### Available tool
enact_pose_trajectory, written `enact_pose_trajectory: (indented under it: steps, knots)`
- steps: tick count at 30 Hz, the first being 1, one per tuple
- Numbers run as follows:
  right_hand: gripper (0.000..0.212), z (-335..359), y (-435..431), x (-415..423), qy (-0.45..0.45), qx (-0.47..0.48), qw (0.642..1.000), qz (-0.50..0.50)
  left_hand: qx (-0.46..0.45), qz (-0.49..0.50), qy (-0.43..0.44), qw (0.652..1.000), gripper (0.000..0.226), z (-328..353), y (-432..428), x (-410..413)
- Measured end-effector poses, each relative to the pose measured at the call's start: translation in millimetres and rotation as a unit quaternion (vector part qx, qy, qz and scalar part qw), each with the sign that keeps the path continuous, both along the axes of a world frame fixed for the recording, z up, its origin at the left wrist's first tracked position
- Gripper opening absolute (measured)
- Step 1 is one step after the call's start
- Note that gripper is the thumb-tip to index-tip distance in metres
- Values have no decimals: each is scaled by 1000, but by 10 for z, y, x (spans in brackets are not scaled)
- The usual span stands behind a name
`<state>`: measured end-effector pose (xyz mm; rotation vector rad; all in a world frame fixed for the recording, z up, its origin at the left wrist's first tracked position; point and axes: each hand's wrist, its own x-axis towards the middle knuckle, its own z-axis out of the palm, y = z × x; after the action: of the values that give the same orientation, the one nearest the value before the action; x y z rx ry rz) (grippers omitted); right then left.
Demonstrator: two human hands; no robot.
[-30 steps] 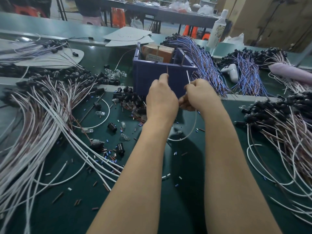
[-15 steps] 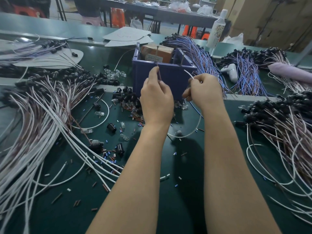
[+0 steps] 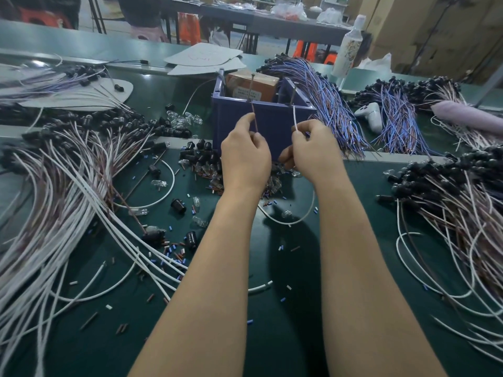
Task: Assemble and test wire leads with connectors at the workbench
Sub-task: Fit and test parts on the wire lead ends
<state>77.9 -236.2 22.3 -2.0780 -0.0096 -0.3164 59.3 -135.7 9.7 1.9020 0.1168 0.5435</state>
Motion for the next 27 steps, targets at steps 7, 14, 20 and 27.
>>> enact_pose_trajectory:
  steps: [7,14,20,27]
  knots:
    - [13,4,-14,6,-2,4,1000,13,-11,3,-12,1000,41,7,3,0]
    - [11,10,-5,11,3,9,1000,10,-37,40,-63,996,40,-26,-45,-29]
    - [12,18,1,-4,9,9,1000,14,-46,69,-98,992,39,-56,-56,-61]
    - [11,22,0,-10,14,9,1000,15,-43,16,-48,998,41,-4,-6,-3]
